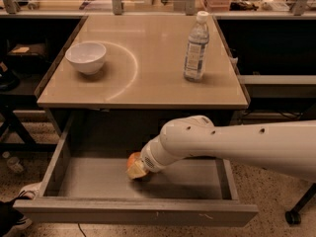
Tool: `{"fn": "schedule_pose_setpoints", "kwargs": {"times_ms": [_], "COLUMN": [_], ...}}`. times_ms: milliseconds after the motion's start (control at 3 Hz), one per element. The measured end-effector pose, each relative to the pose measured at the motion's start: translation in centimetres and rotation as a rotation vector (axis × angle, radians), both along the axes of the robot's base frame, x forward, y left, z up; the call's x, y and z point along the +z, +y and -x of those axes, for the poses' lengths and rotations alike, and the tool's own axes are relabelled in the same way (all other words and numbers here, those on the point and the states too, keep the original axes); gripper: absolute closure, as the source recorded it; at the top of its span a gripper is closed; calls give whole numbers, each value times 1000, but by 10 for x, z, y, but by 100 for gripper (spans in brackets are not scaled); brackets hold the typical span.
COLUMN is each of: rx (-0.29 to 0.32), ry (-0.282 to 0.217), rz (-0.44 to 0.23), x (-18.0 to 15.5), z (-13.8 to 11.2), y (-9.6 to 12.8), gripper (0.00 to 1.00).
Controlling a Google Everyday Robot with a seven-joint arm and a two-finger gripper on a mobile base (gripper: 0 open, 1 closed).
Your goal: Place orange into top drawer
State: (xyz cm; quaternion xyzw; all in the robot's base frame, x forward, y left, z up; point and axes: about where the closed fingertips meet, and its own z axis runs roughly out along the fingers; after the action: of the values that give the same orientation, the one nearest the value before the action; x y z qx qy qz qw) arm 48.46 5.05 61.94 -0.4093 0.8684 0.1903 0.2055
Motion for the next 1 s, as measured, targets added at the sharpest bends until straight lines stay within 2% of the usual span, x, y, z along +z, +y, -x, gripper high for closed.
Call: {"fn": "schedule_pose_setpoints", "kwargs": {"times_ms": [333, 667, 1000], "rx": [0, 11, 5], "ry": [0, -6, -33], "rz": [0, -10, 44], "x": [0, 2, 26], "z": [0, 1, 6], "y": [0, 0, -10], "gripper": [0, 0, 0]}}
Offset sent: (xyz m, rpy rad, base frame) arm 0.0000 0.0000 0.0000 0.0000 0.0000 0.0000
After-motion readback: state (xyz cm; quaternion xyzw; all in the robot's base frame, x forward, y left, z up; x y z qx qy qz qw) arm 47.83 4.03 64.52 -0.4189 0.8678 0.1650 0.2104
